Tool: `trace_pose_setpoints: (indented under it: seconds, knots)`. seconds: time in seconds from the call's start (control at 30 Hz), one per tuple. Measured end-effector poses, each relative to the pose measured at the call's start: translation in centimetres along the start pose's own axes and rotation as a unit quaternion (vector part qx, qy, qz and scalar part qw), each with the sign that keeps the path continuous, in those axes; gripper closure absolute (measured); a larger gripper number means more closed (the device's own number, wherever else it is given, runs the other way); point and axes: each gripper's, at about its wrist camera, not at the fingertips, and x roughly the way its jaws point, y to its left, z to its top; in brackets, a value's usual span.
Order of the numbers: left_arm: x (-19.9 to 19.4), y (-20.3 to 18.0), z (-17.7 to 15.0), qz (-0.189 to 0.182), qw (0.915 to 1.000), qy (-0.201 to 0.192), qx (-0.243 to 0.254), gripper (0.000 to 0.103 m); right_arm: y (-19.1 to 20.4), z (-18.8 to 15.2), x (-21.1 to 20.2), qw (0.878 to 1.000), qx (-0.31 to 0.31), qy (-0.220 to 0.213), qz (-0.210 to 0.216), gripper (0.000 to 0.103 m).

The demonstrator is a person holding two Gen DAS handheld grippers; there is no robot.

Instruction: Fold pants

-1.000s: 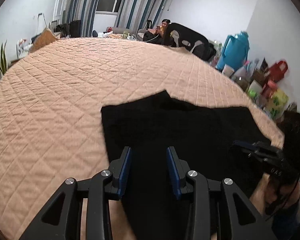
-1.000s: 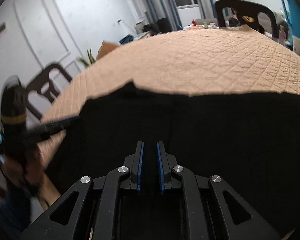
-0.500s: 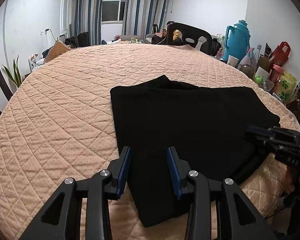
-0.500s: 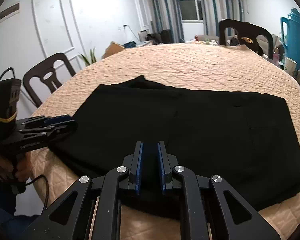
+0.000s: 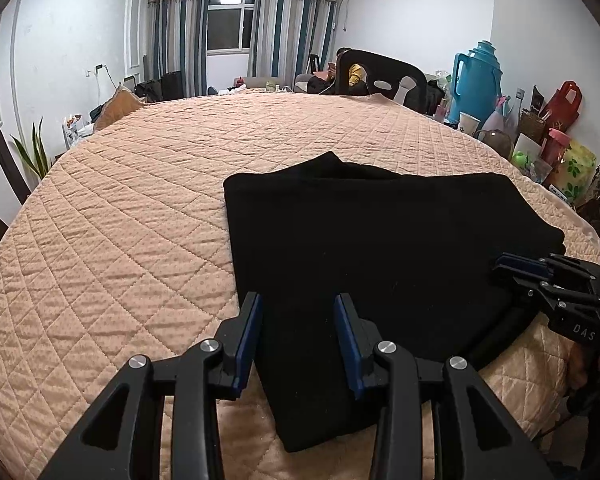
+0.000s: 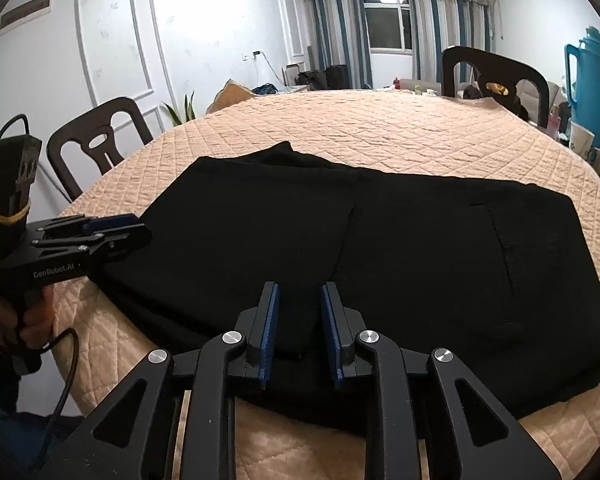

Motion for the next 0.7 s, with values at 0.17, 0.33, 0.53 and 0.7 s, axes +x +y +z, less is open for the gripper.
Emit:
trace_pose_setpoints:
  seconds: [0.17, 0.33, 0.53, 0.7]
  knots:
    - [-0.2, 0.0, -0.3, 0.004, 1.0, -0.003, 0.0, 0.063, 0.1, -0.1, -0.2, 1.0, 0.001, -0.001, 0.0, 0.08]
    - [-0.5, 0.2, -0.5, 0.01, 0.9999, -0.003, 0.0, 0.062, -0.3, -0.3, -0.6, 1.0, 0.008, -0.004, 0.005, 0.08]
    - [-0.7, 1.3, -0.9, -0.002, 0.9997, 0.0, -0.026, 0.057, -1.0, -0.4, -1.2, 1.0, 0.026, -0.001, 0.009, 0.077]
    - [-0.7, 1.1, -0.8, 0.004, 0.9997, 0.001, -0.023, 0.057, -0.6, -0.1, -1.6, 1.0, 0.019, -0.012, -0.016, 0.077]
